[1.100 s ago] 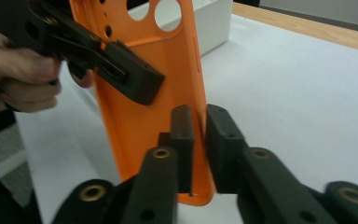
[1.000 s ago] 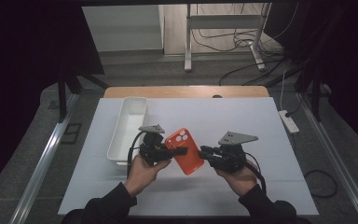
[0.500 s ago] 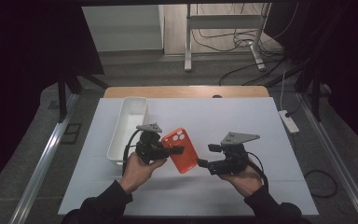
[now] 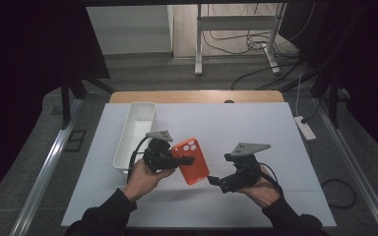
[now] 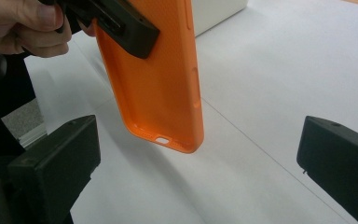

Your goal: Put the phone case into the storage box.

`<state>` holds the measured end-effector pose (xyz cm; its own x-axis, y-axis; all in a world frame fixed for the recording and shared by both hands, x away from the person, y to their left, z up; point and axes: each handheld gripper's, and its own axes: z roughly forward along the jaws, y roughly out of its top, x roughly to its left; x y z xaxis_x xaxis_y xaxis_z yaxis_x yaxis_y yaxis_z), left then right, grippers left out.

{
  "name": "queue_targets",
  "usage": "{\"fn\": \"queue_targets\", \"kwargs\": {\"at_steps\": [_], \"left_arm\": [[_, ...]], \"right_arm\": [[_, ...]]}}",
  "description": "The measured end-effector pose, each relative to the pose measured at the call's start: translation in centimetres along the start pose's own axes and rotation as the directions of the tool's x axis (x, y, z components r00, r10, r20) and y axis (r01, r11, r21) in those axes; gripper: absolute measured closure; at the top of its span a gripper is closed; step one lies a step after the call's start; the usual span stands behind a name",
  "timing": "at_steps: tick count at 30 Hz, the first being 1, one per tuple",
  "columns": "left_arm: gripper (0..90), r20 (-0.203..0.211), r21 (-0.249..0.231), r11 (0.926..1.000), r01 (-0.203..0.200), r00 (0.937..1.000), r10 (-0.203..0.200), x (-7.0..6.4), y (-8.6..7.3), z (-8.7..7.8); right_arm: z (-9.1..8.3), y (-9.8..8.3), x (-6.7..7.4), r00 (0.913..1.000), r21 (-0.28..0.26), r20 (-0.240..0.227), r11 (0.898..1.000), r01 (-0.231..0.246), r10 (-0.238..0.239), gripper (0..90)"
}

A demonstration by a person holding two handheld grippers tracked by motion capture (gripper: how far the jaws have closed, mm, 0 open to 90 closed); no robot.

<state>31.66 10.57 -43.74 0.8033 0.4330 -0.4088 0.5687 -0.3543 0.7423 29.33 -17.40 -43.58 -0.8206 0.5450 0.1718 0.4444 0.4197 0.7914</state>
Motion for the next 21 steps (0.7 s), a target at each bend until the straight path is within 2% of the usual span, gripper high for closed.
{"fn": "queue_targets", "kwargs": {"at_steps": [4,10,12,15,21], "left_arm": [[84.7,0.014,0.005,0.9999,-0.009,0.9999,0.009,0.1,0.0,-0.1],[84.7,0.049,0.001,0.9998,-0.019,0.9986,0.019,0.2,0.2,-0.3],[84.7,0.069,-0.002,0.9996,-0.027,0.9972,0.027,0.1,0.3,-0.3],[84.7,0.086,-0.003,0.9994,-0.034,0.9957,0.034,0.0,0.4,-0.3],[84.7,0.139,0.002,0.9976,-0.069,0.9879,0.068,-0.6,0.6,-0.1]], "right_arm": [[0.0,0.1,0.1,1.0,0.036,0.001,0.999,0.002,-0.002,0.0],[0.2,0.1,0.0,0.9995,0.058,-0.029,0.998,-0.008,0.009,0.0],[0.5,0.2,0.2,0.9992,0.082,-0.04,0.997,0.0,0.003,0.5],[0.7,0.2,0.4,0.9987,0.088,-0.05,0.996,0.005,0.0,2.8],[1.2,0.3,0.7,0.9928,0.085,-0.119,0.996,0.023,-0.013,22.1]]}}
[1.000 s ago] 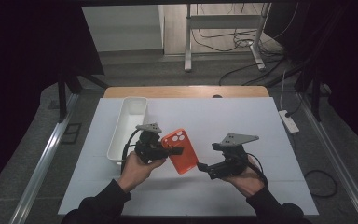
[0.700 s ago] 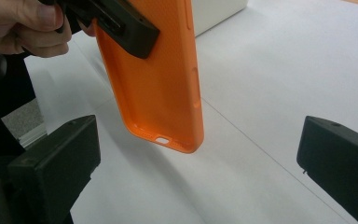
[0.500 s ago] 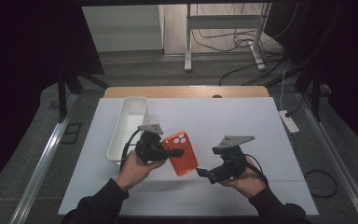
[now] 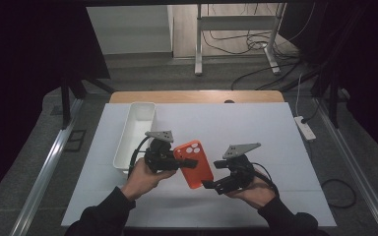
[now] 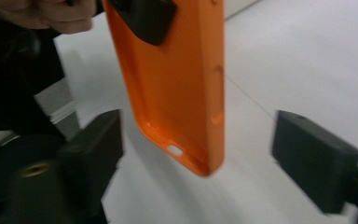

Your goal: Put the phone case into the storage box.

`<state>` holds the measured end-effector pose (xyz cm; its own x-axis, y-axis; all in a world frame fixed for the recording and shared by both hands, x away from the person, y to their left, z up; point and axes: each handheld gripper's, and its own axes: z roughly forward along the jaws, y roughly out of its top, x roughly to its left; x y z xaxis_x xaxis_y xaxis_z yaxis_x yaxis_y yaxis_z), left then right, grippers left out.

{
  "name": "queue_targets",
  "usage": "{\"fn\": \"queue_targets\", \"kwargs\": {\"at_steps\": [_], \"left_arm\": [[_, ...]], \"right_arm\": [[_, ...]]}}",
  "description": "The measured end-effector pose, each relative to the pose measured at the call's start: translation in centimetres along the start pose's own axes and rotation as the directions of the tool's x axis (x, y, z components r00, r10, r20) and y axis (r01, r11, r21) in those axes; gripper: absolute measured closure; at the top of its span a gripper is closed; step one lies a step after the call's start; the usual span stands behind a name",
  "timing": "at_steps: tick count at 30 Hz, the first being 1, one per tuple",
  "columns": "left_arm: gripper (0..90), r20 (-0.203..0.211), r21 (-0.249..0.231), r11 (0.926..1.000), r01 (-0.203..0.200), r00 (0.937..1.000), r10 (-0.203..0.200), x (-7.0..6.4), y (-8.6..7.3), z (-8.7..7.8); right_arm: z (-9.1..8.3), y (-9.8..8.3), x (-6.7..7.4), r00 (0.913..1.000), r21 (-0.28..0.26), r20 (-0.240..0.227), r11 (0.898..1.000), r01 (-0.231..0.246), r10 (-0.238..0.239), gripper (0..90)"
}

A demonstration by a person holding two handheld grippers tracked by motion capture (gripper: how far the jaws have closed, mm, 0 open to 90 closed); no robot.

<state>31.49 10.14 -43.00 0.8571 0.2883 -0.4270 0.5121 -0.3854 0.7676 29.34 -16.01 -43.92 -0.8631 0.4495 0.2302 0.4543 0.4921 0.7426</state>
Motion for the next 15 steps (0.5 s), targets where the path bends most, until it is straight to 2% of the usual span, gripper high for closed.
{"fn": "queue_targets", "kwargs": {"at_steps": [2,3,4,6,10,15], "left_arm": [[84.7,0.015,0.006,0.9999,-0.011,0.9998,0.011,-0.16,0.06,0.12],[84.7,0.037,0.013,0.9995,-0.027,0.999,0.027,-0.32,0.12,0.29],[84.7,0.043,0.015,0.9994,-0.032,0.9986,0.031,-0.41,0.14,0.35],[84.7,0.05,0.018,0.999,-0.041,0.9979,0.04,-0.55,0.18,0.44],[84.7,0.074,0.017,0.9982,-0.057,0.9957,0.056,-0.79,0.29,0.59],[84.6,0.095,0.013,0.9977,-0.067,0.9934,0.066,-0.93,0.32,0.74]], "right_arm": [[0.06,0.01,0.0,0.9999,-0.003,-0.014,1.0,0.002,-0.002,24.6],[0.15,0.04,-0.1,0.9985,-0.013,-0.055,1.0,-0.007,0.006,32.6],[0.23,0.06,-0.17,0.9976,-0.011,-0.069,1.0,-0.011,0.01,33.8],[0.27,0.07,-0.21,0.9973,-0.009,-0.072,1.0,-0.014,0.014,35.5],[0.52,0.08,-0.29,0.9938,-0.005,-0.112,1.0,-0.004,0.003,44.3],[0.8,0.11,0.02,0.9882,-0.001,-0.151,1.0,0.028,-0.028,61.6]]}}
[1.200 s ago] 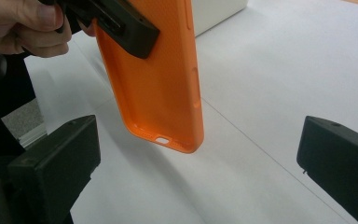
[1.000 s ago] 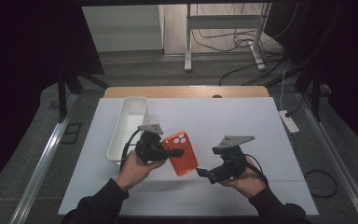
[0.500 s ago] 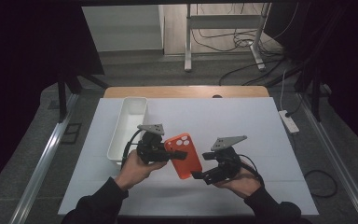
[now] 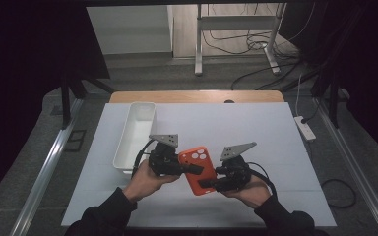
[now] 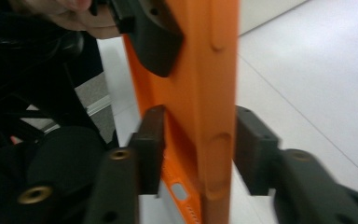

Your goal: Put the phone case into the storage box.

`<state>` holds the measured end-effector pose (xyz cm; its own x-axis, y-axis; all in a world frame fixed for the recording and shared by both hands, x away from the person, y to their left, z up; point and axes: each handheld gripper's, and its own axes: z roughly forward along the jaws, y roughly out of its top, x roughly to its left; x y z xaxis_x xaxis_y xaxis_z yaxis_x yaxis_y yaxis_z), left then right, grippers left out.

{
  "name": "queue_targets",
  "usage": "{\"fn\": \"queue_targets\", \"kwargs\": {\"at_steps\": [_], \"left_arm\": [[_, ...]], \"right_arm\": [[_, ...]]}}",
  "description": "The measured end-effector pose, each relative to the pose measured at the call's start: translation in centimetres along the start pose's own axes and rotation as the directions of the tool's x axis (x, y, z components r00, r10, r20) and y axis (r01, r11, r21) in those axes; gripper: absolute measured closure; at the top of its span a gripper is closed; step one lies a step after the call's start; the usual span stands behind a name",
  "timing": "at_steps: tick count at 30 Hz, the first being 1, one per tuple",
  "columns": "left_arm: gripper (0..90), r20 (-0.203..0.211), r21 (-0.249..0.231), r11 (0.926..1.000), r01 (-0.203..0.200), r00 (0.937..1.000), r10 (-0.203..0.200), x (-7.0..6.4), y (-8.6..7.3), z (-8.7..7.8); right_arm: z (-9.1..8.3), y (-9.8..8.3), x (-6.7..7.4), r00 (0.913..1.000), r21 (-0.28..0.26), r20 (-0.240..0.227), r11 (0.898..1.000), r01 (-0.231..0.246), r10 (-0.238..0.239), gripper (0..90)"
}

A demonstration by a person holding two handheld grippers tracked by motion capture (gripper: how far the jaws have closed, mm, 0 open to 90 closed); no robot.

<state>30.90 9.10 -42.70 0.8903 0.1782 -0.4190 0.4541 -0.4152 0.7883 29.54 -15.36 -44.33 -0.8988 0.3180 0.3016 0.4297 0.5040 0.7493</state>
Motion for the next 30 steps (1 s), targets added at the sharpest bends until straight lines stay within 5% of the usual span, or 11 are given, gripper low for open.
{"fn": "queue_targets", "kwargs": {"at_steps": [6,9,13,17,18,21,22,26,30], "left_arm": [[80.9,0.047,-0.027,0.9996,-0.002,0.9989,0.004,0.1,0.0,-0.2],[77.2,0.047,-0.042,0.9991,0.009,0.9988,-0.007,0.1,0.0,-0.2],[68.7,-0.022,-0.041,0.9992,-0.006,0.9998,0.005,-0.3,0.2,-0.2],[51.8,-0.127,-0.027,0.9993,-0.024,0.9917,0.02,-0.8,0.4,-0.3],[48.1,-0.127,-0.027,0.9993,-0.024,0.9917,0.02,-0.8,0.4,-0.3],[38.2,-0.213,-0.027,0.9994,-0.022,0.9768,0.016,-0.9,0.5,-0.5],[36.7,-0.213,-0.027,0.9994,-0.022,0.9768,0.016,-0.9,0.5,-0.5],[24.1,-0.298,-0.033,0.999,-0.03,0.9543,0.019,-1.1,0.5,-0.8],[16.1,-0.341,-0.048,0.9986,-0.02,0.9402,0.002,-1.0,0.5,-1.0]], "right_arm": [[0.0,0.1,0.0,0.9966,-0.002,-0.082,1.0,0.012,-0.012,82.5],[-0.2,0.2,0.3,0.9949,-0.003,-0.099,1.0,0.018,-0.018,85.1],[-0.2,0.3,0.6,0.9972,-0.011,-0.064,0.999,0.039,-0.04,85.6],[-0.4,0.3,0.5,0.9987,-0.012,-0.01,0.999,0.049,-0.049,85.5],[-0.5,0.3,0.5,0.9989,-0.016,-0.003,0.999,0.048,-0.048,85.5],[-0.8,0.3,0.4,0.9982,-0.029,0.031,0.998,0.053,-0.052,85.4],[-0.8,0.3,0.4,0.9982,-0.029,0.031,0.998,0.053,-0.052,85.4],[-1.2,0.3,0.3,0.9938,-0.041,0.09,0.997,0.068,-0.065,85.4],[-1.3,0.2,0.4,0.987,-0.039,0.143,0.996,0.08,-0.074,85.4]]}}
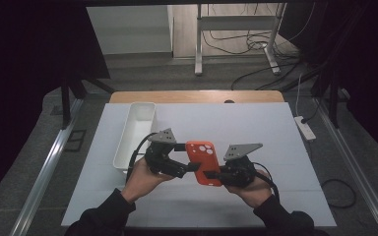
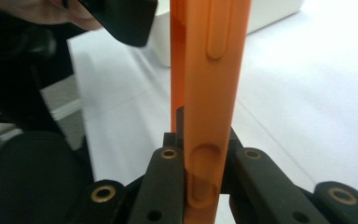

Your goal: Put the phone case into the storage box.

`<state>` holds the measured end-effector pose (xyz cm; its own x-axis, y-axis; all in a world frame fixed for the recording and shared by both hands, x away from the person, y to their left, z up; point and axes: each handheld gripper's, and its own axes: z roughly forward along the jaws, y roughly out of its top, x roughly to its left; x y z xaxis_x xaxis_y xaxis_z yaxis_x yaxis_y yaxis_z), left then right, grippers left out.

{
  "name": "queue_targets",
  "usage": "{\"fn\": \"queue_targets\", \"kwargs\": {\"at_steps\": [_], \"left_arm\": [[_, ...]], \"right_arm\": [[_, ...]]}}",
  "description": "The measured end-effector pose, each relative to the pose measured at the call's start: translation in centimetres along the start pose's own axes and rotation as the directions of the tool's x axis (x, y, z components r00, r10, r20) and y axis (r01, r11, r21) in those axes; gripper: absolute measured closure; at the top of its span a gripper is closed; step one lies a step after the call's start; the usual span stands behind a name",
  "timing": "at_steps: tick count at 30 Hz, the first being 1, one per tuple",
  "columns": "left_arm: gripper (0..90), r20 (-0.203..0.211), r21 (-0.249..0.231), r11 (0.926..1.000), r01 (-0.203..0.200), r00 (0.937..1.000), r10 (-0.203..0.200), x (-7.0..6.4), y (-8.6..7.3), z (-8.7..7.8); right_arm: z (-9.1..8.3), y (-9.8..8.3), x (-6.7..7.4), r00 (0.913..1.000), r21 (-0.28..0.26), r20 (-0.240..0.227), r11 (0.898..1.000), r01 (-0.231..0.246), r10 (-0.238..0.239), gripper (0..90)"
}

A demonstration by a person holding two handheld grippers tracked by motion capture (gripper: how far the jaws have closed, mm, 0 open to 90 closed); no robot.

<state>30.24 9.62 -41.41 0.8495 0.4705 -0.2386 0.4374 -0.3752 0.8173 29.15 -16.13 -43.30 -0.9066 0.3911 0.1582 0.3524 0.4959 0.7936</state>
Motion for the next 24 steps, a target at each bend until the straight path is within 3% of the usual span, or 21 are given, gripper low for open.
{"fn": "queue_targets", "kwargs": {"at_steps": [5,10,13,24], "left_arm": [[13.0,-0.063,0.011,0.9999,0.007,0.998,-0.006,0.23,-0.13,-0.23],[15.3,-0.091,0.019,0.9998,0.007,0.9958,-0.005,0.21,-0.15,-0.36],[22.3,-0.099,0.025,0.9997,0.004,0.9951,-0.002,0.15,-0.13,-0.44],[55.9,-0.061,0.037,0.9993,-0.004,0.9981,0.007,-0.52,0.18,-0.44]], "right_arm": [[-0.15,-0.06,-0.02,0.9989,-0.018,0.046,1.0,-0.004,0.005,85.3],[-0.27,-0.15,-0.2,0.9965,-0.027,0.079,0.999,-0.025,0.027,85.3],[-0.33,-0.19,-0.33,0.995,-0.033,0.093,0.999,-0.033,0.036,85.3],[-0.03,-0.19,-0.17,0.9933,-0.024,0.109,0.999,-0.035,0.037,85.3]]}}
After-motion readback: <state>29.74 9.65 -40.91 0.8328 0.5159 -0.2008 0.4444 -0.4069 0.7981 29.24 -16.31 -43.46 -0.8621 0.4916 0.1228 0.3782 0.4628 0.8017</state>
